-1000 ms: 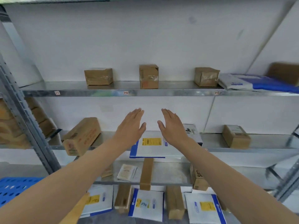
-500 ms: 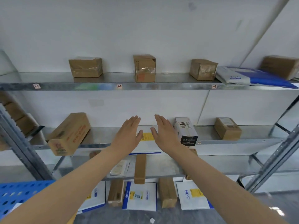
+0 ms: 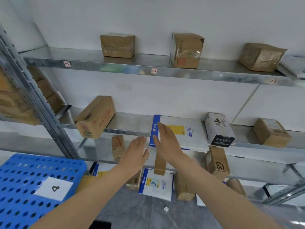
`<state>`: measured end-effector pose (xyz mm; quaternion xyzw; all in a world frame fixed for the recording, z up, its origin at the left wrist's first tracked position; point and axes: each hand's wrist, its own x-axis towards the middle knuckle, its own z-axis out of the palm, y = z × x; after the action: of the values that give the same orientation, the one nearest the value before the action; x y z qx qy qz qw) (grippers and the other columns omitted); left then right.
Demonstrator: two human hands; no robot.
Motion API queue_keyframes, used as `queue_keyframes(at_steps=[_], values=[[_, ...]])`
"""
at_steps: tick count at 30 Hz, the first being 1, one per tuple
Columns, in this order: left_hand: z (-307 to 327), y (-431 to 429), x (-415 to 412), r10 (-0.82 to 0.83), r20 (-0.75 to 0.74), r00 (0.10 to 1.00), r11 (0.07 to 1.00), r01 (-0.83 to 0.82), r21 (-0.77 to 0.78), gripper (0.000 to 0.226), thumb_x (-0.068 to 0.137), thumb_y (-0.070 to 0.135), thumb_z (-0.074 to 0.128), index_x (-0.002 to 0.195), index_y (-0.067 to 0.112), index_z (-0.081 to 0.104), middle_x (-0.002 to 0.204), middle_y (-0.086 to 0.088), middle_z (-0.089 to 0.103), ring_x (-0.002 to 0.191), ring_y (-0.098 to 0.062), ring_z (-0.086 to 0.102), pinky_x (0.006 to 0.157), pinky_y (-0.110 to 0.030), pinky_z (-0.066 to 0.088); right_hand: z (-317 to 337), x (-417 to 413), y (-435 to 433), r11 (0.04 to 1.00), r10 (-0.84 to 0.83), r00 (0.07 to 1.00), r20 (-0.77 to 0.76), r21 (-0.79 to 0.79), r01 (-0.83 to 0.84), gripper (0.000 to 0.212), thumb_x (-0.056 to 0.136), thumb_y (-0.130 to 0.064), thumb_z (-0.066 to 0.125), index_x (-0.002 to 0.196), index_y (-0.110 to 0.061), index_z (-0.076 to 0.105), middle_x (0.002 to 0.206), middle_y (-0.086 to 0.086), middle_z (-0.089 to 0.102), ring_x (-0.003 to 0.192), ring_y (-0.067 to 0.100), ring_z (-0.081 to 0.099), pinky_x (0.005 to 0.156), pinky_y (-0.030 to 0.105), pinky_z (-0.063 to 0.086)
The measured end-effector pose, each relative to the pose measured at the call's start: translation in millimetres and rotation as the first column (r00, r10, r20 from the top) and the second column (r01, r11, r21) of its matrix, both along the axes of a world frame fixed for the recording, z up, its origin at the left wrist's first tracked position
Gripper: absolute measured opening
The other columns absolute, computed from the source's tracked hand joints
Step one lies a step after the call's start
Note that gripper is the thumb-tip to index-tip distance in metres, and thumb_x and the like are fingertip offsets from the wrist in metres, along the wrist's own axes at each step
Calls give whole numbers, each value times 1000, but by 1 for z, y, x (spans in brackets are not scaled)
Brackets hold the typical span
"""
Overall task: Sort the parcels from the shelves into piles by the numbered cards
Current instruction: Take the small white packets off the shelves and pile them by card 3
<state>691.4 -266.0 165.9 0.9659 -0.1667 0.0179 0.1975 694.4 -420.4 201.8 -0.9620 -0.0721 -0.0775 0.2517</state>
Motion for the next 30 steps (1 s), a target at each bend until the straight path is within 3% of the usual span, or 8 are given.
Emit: queue_keyframes(at_steps=[5,16,22,30], values=[[-31,24,10,64,-22,998,995,-62,83,51,99,36,37,145,15,32,151,-4,36,138,-16,34,115,-33,31,-32,4,24,999,32,998,-58,-10,-33,56,102,-27,40,152,-11,21,158,5,23,147,18,19,120,29,14],[-83,48,30,77,-153,985,992,-61,106,56,102,36,33,151,13,20,159,-3,21,147,-17,17,120,-32,19,-90,19,51,995,81,952,-294,-36,-96,56,101,-28,45,151,-18,21,157,-1,25,144,16,24,114,33,34],[-100,60,68,41,-132,990,993,-26,113,53,103,31,35,150,10,22,158,-5,23,147,-18,17,119,-30,13,-125,49,68,989,89,935,-342,-78,-123,56,102,-27,44,151,-16,20,158,1,24,144,18,26,117,33,28],[-139,81,102,60,-191,980,995,-44,86,51,101,29,41,146,11,27,154,-4,30,144,-19,24,117,-33,26,-179,80,77,992,27,899,-437,-97,-77,55,101,-34,42,150,-19,21,155,-1,27,140,19,32,113,35,36]])
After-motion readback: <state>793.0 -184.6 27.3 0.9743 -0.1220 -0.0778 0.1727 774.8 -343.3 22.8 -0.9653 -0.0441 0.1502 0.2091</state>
